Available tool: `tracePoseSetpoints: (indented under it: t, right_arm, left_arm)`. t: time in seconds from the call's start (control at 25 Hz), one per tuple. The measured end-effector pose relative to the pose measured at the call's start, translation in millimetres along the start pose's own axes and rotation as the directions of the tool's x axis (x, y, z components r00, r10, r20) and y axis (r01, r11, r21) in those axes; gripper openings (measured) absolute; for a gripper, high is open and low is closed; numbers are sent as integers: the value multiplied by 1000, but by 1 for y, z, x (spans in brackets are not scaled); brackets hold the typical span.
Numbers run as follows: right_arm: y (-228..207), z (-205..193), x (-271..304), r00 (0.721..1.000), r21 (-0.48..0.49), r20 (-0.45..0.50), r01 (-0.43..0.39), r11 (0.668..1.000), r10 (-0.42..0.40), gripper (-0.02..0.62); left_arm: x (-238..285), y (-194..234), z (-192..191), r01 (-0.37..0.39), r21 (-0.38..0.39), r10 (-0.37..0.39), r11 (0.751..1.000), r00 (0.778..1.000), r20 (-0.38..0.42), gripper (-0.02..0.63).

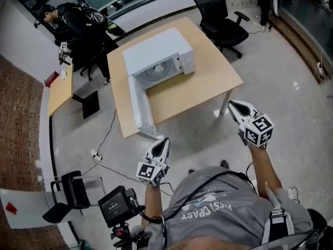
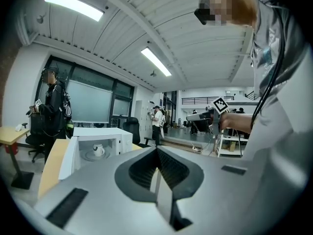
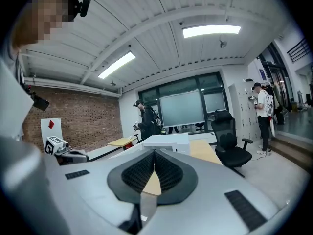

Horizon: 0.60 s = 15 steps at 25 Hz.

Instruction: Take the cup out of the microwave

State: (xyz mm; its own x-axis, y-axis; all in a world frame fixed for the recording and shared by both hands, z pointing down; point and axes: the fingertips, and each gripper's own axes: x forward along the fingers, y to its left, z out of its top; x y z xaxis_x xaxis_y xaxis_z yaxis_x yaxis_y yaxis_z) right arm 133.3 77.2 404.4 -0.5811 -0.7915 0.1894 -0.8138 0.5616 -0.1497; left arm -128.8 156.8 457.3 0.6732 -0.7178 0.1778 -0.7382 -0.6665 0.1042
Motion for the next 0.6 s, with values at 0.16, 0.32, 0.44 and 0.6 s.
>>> tracePoseSetpoints:
  t: [0.16, 0.32, 0.44, 0.6]
  right_arm:
    - [5, 2, 9, 1000, -1, 1, -6, 1000, 6, 12]
    - [9, 5, 18, 1000, -8, 3, -7, 1000, 7, 12]
    - [15, 8, 27, 1000, -10, 5, -11, 1000, 11, 12]
    - [29, 14, 41, 1000, -16, 16, -25, 1000, 25, 12]
  left_arm:
    - [-2, 10, -1, -5, 1, 5, 1000, 1000, 0, 43]
    - [-7, 21, 1, -14, 1, 14, 1000, 1000, 8, 43]
    - [-12, 29, 2, -19, 4, 19, 1000, 1000, 12, 43]
    - [-23, 42, 5, -30, 10, 29, 1000, 999, 19, 43]
